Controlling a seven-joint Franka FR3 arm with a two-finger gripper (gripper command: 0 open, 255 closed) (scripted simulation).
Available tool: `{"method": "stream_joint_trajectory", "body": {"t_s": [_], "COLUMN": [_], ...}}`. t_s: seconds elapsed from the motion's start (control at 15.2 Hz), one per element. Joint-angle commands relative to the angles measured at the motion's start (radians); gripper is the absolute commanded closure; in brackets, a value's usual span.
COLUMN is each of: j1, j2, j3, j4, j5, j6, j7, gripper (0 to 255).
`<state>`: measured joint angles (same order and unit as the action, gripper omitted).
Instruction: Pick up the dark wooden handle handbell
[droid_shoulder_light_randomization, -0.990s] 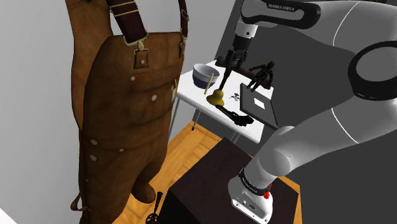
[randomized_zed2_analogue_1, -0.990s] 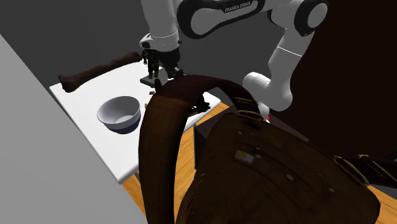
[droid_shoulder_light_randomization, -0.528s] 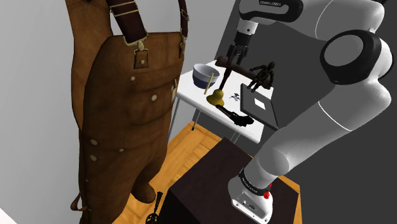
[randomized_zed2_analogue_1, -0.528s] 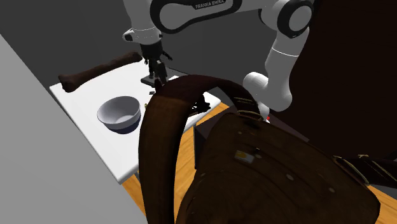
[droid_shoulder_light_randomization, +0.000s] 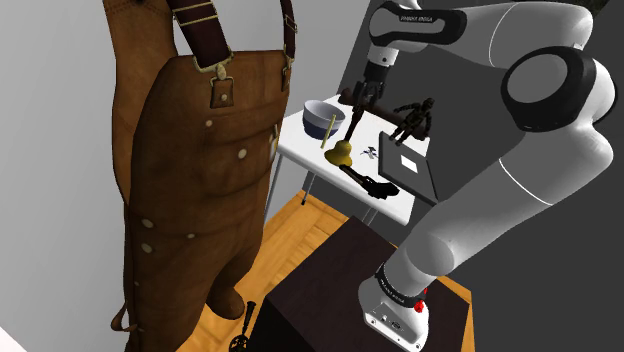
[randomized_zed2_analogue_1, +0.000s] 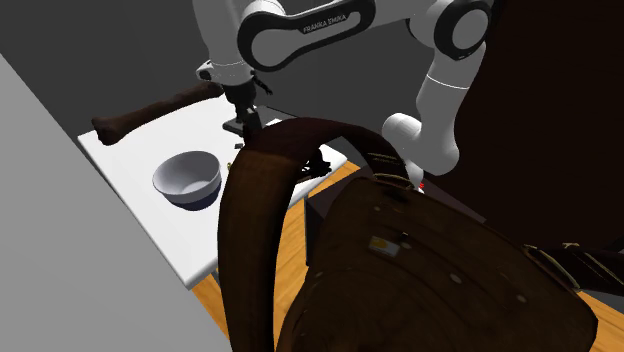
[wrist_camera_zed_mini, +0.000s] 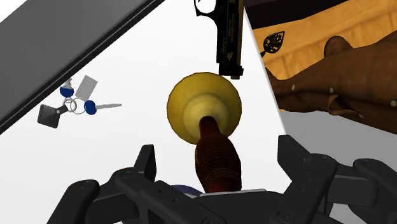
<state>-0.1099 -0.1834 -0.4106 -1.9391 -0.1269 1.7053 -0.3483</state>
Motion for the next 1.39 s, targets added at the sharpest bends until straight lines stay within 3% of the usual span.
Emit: {"method": "stream_joint_trajectory", "body": {"t_s": [0.0,0.59,1.32], "j1": [0.000,0.000,0.004], "j2": [-0.001,-0.001,0.015], "j3": [0.000,0.000,0.004], "j4": [-0.005,-0.005,0.159], "j5": [0.000,0.000,0.008], "j6": [0.005,0.005,-0.144], "j7": [0.001,0.001,-0.012], "gripper": [255,255,255]}}
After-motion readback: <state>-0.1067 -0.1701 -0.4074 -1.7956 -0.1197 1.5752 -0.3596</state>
